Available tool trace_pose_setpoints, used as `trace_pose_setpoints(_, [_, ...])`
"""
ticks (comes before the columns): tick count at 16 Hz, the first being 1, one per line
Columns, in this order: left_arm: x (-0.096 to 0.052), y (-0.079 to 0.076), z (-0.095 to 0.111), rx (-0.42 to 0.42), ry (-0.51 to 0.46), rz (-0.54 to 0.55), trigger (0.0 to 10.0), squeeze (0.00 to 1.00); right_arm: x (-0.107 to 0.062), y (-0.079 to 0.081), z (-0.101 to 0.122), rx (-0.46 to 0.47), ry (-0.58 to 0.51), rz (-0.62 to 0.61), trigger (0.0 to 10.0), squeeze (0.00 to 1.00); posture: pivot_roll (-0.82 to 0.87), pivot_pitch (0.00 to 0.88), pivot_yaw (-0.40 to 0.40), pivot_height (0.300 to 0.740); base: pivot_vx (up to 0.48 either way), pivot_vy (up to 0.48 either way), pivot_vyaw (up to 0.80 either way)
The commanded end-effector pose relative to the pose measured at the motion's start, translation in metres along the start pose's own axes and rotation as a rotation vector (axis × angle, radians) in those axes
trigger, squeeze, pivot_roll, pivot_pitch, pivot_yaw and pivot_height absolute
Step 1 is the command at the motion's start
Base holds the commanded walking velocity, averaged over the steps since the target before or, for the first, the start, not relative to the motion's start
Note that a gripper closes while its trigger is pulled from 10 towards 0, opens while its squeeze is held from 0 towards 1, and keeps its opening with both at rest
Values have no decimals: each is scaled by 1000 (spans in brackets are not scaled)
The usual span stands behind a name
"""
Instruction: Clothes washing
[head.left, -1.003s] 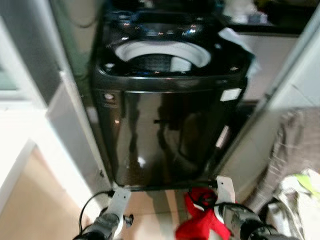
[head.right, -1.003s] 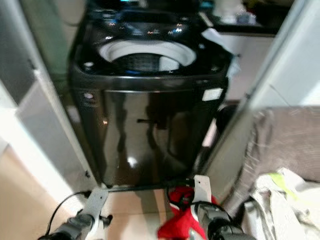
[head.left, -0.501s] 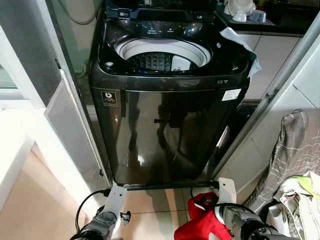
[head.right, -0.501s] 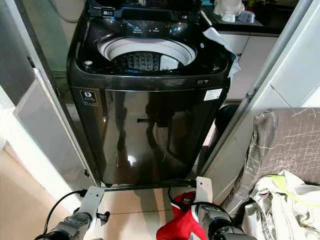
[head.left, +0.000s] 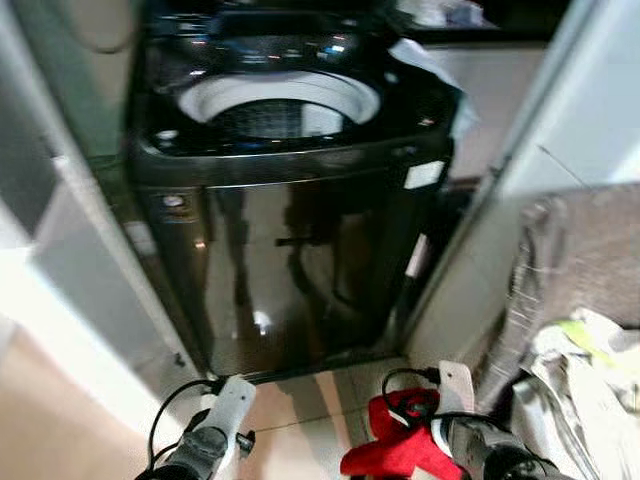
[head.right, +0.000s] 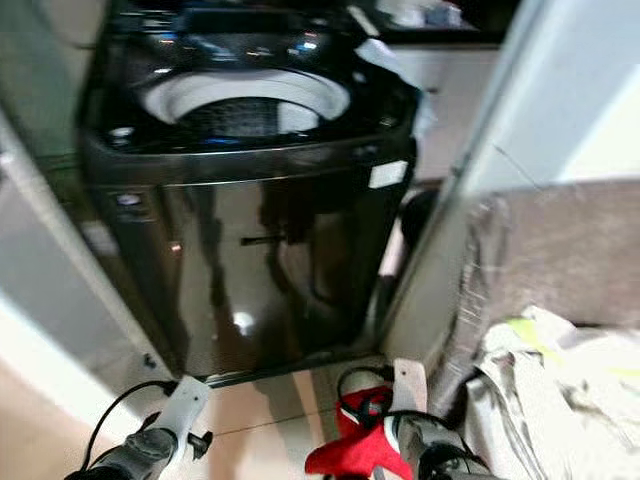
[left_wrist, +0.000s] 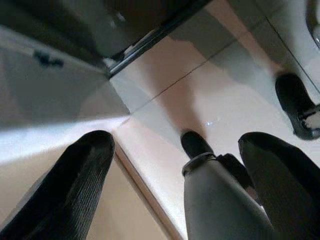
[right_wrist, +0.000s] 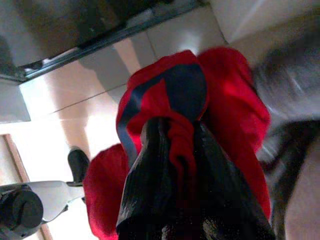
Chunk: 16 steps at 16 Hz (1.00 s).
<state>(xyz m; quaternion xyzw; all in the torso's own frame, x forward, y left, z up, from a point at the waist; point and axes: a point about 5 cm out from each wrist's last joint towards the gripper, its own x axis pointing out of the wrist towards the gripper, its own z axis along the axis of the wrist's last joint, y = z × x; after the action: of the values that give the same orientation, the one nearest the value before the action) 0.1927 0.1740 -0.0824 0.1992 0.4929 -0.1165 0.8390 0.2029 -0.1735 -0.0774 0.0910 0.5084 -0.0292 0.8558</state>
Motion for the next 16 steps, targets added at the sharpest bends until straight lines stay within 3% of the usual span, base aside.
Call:
trace_pose_setpoints(1, [0,2,0,32,-1,-4,10000,0,-1,-4,1,24,-13,-17,10000,0,-31,0,0,740,0,0,0])
trace_pose_setpoints(3, [-1,7,-3,21,5,9,10000,0,-1,-9,-1,5,-11,-30,10000,0,-30,0,-4,740,0,0,0])
trace_pose_setpoints(4, [0,8,0,-135,-8,33,10000,0,-1,-11,0,25,-24,-40,10000,0,-22,0,5,740,0,0,0])
trace_pose_setpoints(6, [-1,11,-3,-242,-12,56,10000,0,-1,-11,-3,41,-16,-37,10000,0,-5,0,9,740,0,0,0])
trace_pose_setpoints(10, [-3,17,-17,-230,7,85,10000,0,-1,-8,-5,36,-6,-14,10000,0,48,36,19,740,0,0,0])
trace_pose_setpoints(14, [-4,32,-11,-134,-18,108,10000,0,-1,-7,-12,37,17,-12,10000,0,69,49,24,740,0,0,0])
trace_pose_setpoints(16, [-5,36,-10,-166,-19,125,10000,0,-1,-5,-6,17,2,-2,10000,0,64,38,20,740,0,0,0])
